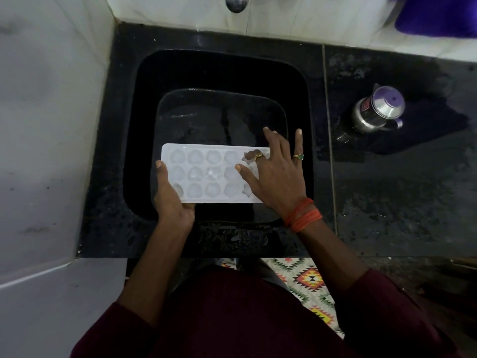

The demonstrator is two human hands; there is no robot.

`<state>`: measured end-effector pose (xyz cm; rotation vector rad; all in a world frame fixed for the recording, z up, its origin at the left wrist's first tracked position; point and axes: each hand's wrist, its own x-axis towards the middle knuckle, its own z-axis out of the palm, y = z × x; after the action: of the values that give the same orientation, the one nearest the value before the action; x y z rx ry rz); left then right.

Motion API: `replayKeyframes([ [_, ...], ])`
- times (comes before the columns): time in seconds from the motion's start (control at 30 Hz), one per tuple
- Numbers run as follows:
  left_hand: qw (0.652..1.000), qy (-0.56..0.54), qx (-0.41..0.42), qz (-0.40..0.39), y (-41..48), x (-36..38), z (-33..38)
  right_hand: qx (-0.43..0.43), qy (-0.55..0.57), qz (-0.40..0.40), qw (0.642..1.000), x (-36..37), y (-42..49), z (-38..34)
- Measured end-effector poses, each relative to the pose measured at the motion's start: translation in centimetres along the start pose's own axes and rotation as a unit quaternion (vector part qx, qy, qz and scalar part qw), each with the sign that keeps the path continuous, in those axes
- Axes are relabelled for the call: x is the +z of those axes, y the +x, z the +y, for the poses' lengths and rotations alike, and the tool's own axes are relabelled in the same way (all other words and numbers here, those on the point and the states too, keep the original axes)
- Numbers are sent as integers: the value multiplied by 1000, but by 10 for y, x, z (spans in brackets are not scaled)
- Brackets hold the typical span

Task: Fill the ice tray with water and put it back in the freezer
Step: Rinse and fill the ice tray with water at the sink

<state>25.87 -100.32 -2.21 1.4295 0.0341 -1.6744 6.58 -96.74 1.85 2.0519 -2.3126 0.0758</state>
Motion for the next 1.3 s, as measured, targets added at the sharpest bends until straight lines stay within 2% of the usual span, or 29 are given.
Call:
replayKeyframes([
  [0.17, 1000, 0, -8, -1, -2, 1, -1, -9, -12, -34, 999, -2, -3, 1],
  [0.37, 1000, 8, -8, -14, -4, 2, -1, -12, -20, -1, 1000, -6, -7, 2],
  [0.6, 1000, 8, -4, -9, -7, 1, -2, -1, -19, -41, 999, -5, -9, 1],
  [0.83, 1000, 11, -4, -13, -8, -1, -3, -6, -17, -4, 1000, -2, -13, 3],
  [1.0, 1000, 17, 0, -5, -8, 1, -3, -2, -10, -39, 999, -1, -12, 2],
  [1.2, 1000, 10, -3, 5, -7, 1, -3, -11, -2, 17, 1000, -1, -12, 3],
  [1.3, 1000, 11, -3, 9, -6, 3, -2, -7, 3, 12, 1000, 0, -12, 2],
])
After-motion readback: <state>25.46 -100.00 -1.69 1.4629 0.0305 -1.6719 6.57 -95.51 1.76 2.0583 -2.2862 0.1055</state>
